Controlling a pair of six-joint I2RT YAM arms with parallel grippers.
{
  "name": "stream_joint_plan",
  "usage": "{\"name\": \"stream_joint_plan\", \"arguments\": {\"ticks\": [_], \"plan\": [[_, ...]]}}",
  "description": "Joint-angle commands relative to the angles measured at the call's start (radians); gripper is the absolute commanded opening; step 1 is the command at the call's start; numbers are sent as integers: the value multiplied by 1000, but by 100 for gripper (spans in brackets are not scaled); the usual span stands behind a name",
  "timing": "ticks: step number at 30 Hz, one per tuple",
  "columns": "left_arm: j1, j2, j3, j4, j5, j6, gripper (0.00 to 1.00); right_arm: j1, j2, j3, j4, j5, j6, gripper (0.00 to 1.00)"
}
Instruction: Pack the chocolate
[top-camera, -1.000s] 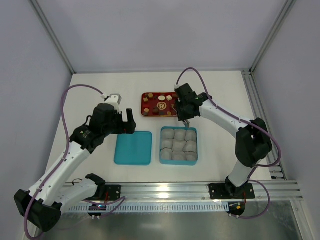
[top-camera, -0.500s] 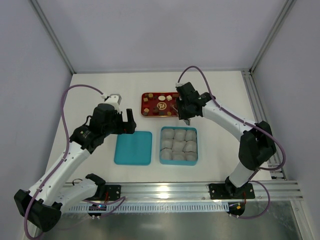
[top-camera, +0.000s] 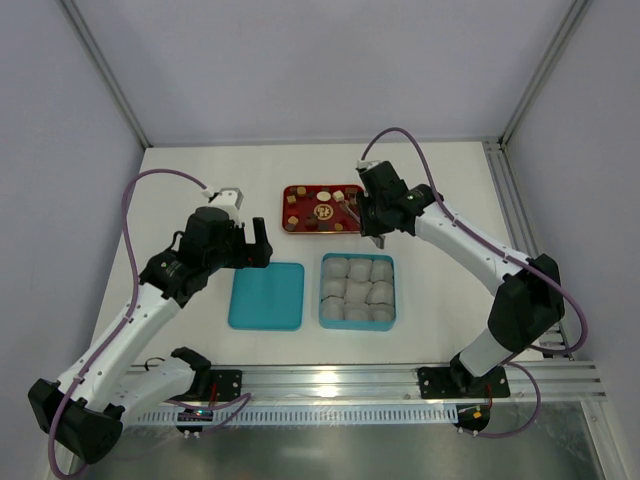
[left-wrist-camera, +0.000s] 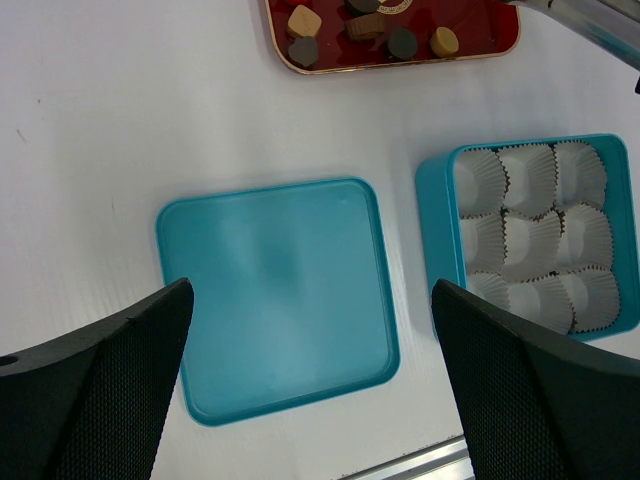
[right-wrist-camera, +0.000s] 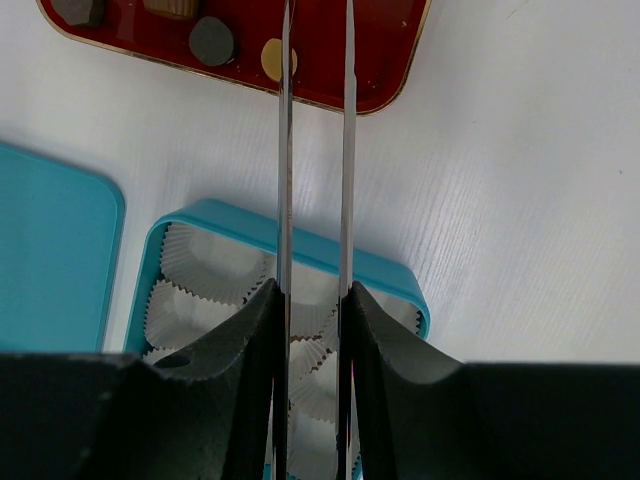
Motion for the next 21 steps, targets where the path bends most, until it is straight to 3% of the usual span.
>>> {"name": "stream_joint_plan", "arguments": {"ticks": [1, 9, 21], "plan": [[-4, -2, 37, 8, -12, 8, 100, 7, -53, 12, 8, 8, 2, 29], [-2, -2, 37, 8, -10, 8, 100, 7, -84, -3, -9, -14, 7, 26], [-2, -4, 39, 8, -15, 10, 100, 16, -271, -103, -75, -156, 48, 26]]}}
